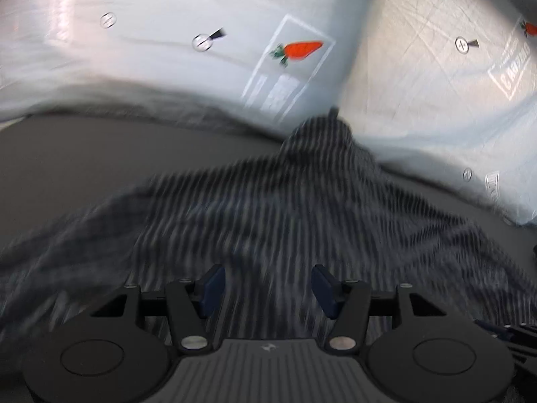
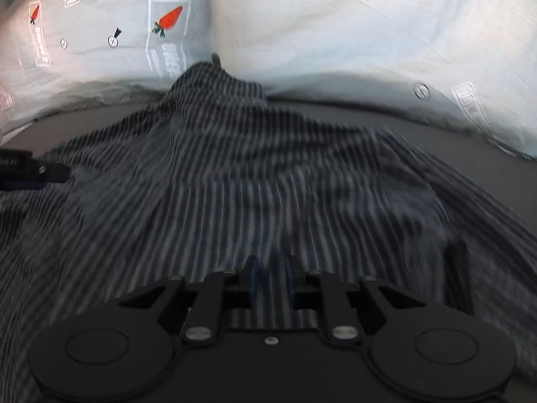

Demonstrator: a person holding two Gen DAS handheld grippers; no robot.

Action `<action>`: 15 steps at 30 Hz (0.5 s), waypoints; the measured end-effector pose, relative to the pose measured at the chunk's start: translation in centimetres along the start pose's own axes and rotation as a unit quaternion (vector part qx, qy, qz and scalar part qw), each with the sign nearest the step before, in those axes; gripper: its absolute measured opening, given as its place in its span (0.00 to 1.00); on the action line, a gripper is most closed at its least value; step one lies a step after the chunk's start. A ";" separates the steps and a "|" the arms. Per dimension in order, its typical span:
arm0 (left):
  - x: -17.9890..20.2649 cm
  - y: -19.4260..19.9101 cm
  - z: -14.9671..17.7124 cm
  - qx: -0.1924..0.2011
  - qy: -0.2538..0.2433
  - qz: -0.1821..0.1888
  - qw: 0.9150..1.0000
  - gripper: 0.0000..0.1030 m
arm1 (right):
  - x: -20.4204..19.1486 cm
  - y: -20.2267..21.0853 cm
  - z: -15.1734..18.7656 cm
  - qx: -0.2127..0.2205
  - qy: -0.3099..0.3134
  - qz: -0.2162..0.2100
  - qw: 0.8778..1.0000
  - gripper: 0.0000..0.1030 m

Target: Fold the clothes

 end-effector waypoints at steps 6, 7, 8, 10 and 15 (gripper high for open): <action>-2.0 5.6 6.7 -0.026 0.008 -0.030 0.999 0.56 | 0.6 4.6 4.6 -0.013 -0.020 0.003 1.000 0.17; -2.2 6.4 7.5 -0.030 0.008 -0.035 0.999 0.56 | 0.8 5.2 5.3 -0.015 -0.021 0.006 1.000 0.17; -2.5 7.1 8.1 -0.032 0.013 -0.039 0.999 0.56 | 0.9 5.8 6.0 -0.018 -0.021 0.011 1.000 0.17; -3.2 8.5 9.4 -0.038 0.024 -0.048 0.998 0.57 | 1.5 7.1 7.2 -0.024 -0.026 0.022 0.999 0.18; -5.5 10.7 12.7 -0.050 0.035 -0.075 0.995 0.56 | 3.5 10.7 10.2 -0.035 -0.034 0.047 0.998 0.18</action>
Point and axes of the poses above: each gripper's, at about its wrist camera, not at the fingertips, and y roughly against the way its jaws point, x to its right, z to its underside, the point moved 3 cm from there along -y, roughly the way its jaws point, and after that the axes turned 4 degrees about -z, right-handed, at the moved point
